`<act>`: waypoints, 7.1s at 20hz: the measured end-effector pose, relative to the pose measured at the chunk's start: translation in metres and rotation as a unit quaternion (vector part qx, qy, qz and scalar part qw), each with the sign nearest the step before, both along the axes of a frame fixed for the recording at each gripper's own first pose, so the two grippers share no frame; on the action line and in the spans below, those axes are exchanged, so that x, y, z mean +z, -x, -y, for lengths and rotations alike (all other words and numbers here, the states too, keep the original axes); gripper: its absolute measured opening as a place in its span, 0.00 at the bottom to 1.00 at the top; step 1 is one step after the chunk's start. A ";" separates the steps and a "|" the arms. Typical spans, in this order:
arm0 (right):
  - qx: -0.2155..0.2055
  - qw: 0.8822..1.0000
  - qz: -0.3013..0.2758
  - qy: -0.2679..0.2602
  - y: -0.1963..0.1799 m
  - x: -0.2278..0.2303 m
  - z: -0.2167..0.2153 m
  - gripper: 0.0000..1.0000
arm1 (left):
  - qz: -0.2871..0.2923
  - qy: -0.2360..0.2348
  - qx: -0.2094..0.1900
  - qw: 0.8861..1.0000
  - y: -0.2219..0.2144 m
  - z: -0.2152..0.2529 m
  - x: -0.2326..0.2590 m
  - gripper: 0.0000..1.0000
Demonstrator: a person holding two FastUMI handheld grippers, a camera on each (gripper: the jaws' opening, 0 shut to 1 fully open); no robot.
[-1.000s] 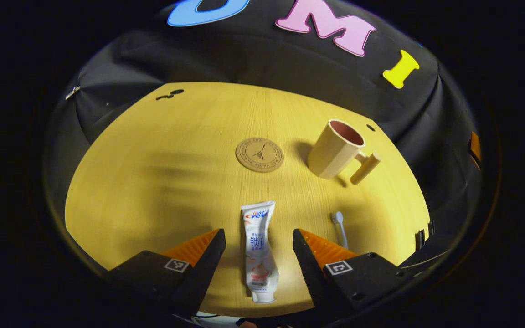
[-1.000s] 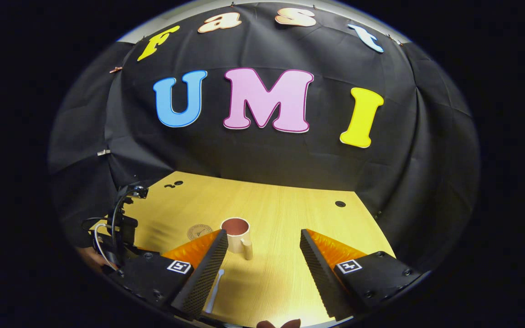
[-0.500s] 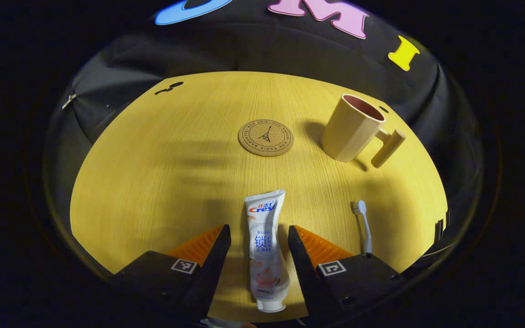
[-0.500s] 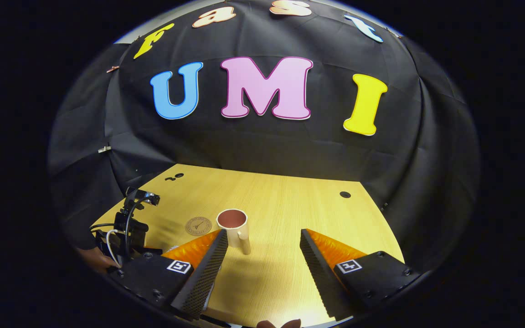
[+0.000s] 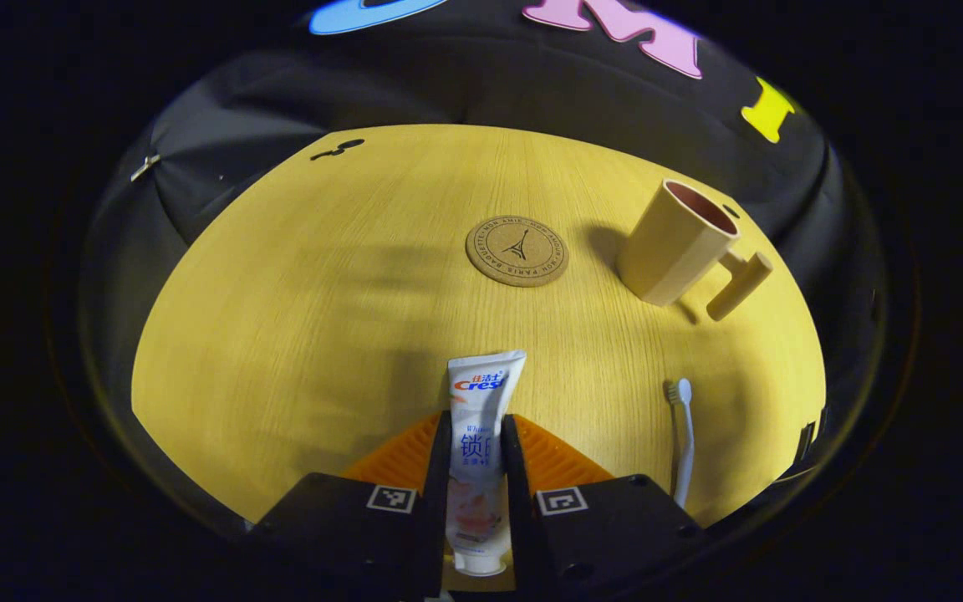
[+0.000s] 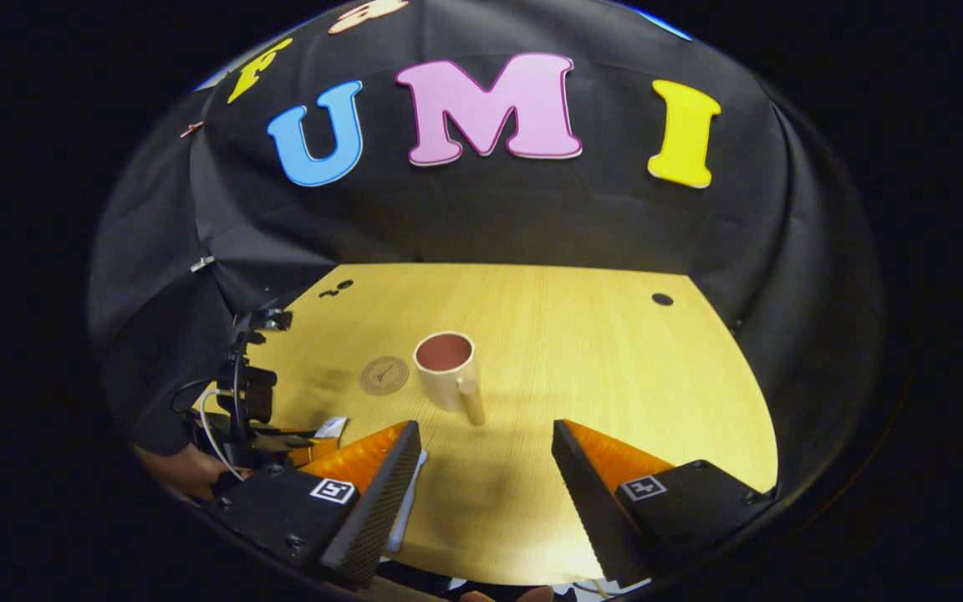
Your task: Put the toothbrush and toothpaste on the desktop into the cup, then pick up the cup and place it on the coaster on the desktop.
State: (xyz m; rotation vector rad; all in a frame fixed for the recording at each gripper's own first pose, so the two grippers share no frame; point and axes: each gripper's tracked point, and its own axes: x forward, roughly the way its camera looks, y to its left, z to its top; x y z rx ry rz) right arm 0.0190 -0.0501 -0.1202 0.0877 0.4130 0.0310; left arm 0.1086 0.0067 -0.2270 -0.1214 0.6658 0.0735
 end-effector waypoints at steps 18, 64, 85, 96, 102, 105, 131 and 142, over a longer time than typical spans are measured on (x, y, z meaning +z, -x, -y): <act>-0.017 0.984 -0.175 0.000 0.001 -0.116 -0.071 0.93 | 0.088 0.145 -0.122 0.978 0.056 0.010 0.091 0.23; 0.078 0.980 0.024 -0.184 -0.024 -0.010 -0.068 0.06 | 0.273 0.163 -0.144 0.937 0.005 0.069 0.237 0.22; 0.127 0.970 -0.018 -0.204 -0.023 -0.032 -0.018 0.06 | 0.404 0.135 -0.094 0.900 -0.160 0.125 0.240 0.22; 0.113 0.968 -0.020 -0.222 -0.023 -0.034 0.002 0.06 | 0.353 0.126 -0.102 0.922 -0.166 0.138 0.188 0.29; 0.112 0.965 -0.012 -0.238 -0.027 -0.025 -0.002 0.06 | 0.326 0.113 -0.123 0.930 -0.155 0.149 0.170 0.46; 0.114 0.958 -0.007 -0.262 -0.028 -0.016 -0.011 0.06 | 0.322 0.115 -0.127 0.931 -0.149 0.147 0.172 0.47; 0.159 0.934 0.242 -0.209 -0.183 0.115 -0.078 0.06 | 0.274 0.088 -0.102 0.952 0.047 0.042 0.152 0.70; 0.190 0.953 0.227 -0.064 -0.233 0.068 -0.090 0.06 | 0.260 0.117 -0.073 0.956 0.065 0.007 0.132 0.70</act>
